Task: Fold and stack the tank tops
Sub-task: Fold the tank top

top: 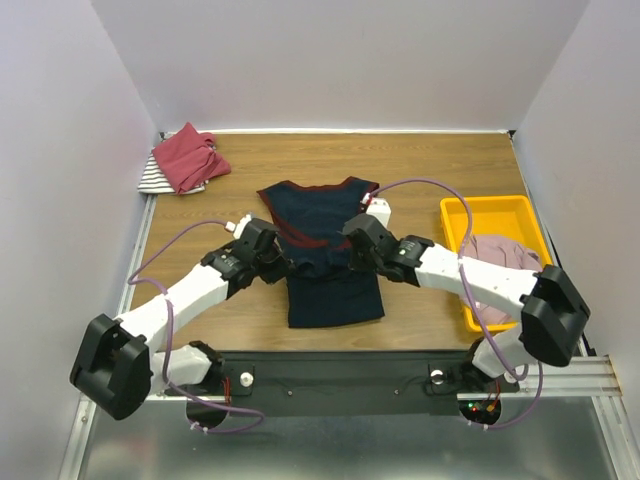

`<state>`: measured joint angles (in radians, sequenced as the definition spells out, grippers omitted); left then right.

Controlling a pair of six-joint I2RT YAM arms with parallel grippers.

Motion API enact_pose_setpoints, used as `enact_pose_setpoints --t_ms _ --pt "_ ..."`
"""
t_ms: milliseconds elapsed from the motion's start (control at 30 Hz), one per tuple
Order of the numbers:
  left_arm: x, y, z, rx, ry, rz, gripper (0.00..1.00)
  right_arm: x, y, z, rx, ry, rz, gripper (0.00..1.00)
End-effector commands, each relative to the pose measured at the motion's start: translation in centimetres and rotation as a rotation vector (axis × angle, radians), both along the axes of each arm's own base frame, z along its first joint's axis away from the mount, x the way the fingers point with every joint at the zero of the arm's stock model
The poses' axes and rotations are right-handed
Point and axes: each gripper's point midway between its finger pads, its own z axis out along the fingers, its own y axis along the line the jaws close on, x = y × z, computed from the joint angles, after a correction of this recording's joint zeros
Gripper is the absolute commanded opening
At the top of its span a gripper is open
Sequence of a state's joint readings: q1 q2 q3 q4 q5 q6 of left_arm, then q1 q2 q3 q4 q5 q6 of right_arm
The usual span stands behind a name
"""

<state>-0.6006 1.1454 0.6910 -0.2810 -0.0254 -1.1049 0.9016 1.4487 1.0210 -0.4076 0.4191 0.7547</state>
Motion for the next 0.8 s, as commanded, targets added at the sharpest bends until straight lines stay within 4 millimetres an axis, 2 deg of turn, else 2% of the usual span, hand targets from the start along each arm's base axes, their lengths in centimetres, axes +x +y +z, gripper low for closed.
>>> enact_pose_setpoints --t_ms 0,167,233,267,367,467,500,600,733,767 --pt "2.6 0.2 1.3 0.018 -0.064 -0.02 0.0 2.5 0.0 1.0 -0.037 -0.055 -0.033 0.0" --pt "4.1 -0.1 0.4 0.036 -0.058 -0.028 0.0 3.9 0.6 -0.4 -0.059 -0.04 -0.025 0.01" --pt "4.6 -0.4 -0.1 0.04 -0.054 -0.031 0.0 4.5 0.6 -1.5 -0.073 -0.019 -0.028 0.04" --pt "4.8 -0.4 -0.2 0.043 -0.054 -0.03 0.0 4.8 0.5 -1.8 -0.074 -0.012 -0.031 0.08" --pt "5.7 0.2 -0.4 0.05 -0.06 -0.015 0.02 5.6 0.2 -2.7 -0.072 0.011 -0.042 0.3" --pt "6.6 0.8 0.1 0.042 -0.086 0.009 0.14 6.5 0.4 -2.0 -0.059 -0.002 -0.046 0.41" --pt "7.2 0.7 0.8 0.036 -0.113 0.007 0.25 6.9 0.3 -1.6 -0.058 -0.009 -0.044 0.5" --pt "8.2 1.1 2.4 0.041 -0.16 0.012 0.41 8.1 0.8 0.3 -0.04 -0.047 -0.034 0.64" --pt "9.1 1.8 4.3 0.039 -0.22 0.02 0.59 8.8 1.3 2.5 -0.025 -0.091 -0.015 0.75" --pt "9.2 2.0 4.6 0.039 -0.228 0.02 0.59 8.8 1.3 2.6 -0.023 -0.091 -0.014 0.75"
